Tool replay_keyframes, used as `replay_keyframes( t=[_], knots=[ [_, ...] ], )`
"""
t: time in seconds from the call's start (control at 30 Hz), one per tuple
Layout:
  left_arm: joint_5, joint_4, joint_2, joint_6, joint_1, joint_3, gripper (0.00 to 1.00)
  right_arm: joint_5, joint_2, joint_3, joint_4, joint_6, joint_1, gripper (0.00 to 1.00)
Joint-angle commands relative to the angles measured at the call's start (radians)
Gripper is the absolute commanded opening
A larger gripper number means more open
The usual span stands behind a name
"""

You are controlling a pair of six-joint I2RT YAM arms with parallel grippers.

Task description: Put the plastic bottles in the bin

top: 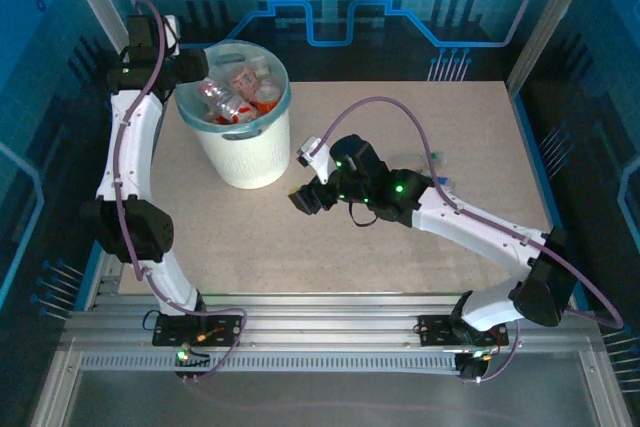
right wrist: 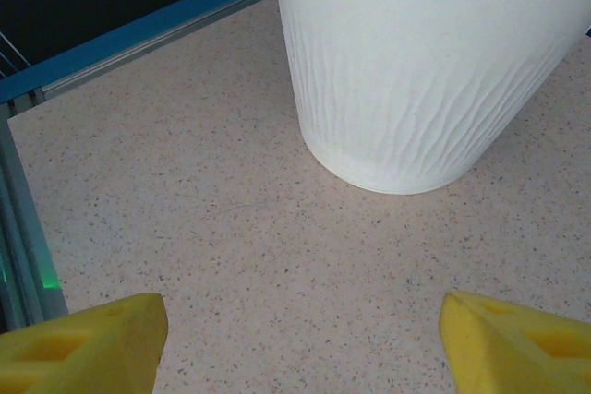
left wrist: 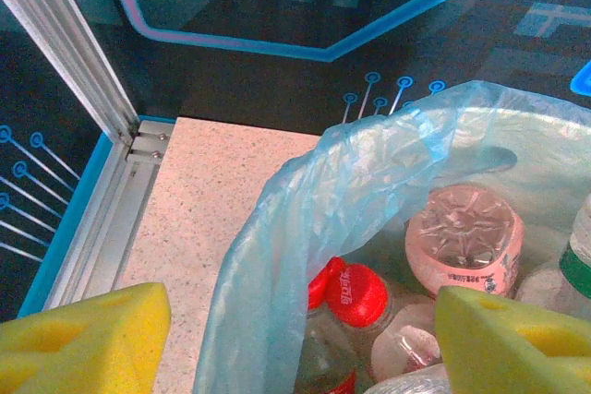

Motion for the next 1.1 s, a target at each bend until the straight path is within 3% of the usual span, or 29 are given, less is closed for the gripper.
replay_keyframes(
  t=[0.0,0.23,0.57,0.73,0.87,1.07],
  knots=[
    [-0.034,-0.106,-0.051,-0.019,-0.018,-0.017,0.77,0.026,-0.031,-0.015,-0.012,-0.002,0.019,0.79],
    [0.001,-0.018,-0.168,-0.071,-0.049,-0.101,0.76,0.067,-0.025,-0.01,-0.019,0.0,0.019,0.79],
    [-0.035,-0.024,-0.131,-0.023,-0.052,-0.213,0.76,0.069,-0.01,0.001,-0.04,-0.007,0.019,0.8],
    [-0.028,-0.016,-0.138,-0.024,-0.021,-0.27,0.7,0.079,-0.023,-0.032,-0.034,0.0,0.019,0.8],
    [-0.007,-0.031,-0.116,-0.026,-0.01,-0.238,0.69,0.082,-0.02,-0.038,-0.037,-0.007,0.018,0.8],
    [0.078,-0.105,-0.066,-0.05,-0.04,-0.072,0.76,0.11,-0.006,0.002,-0.055,0.0,0.019,0.8]
  ],
)
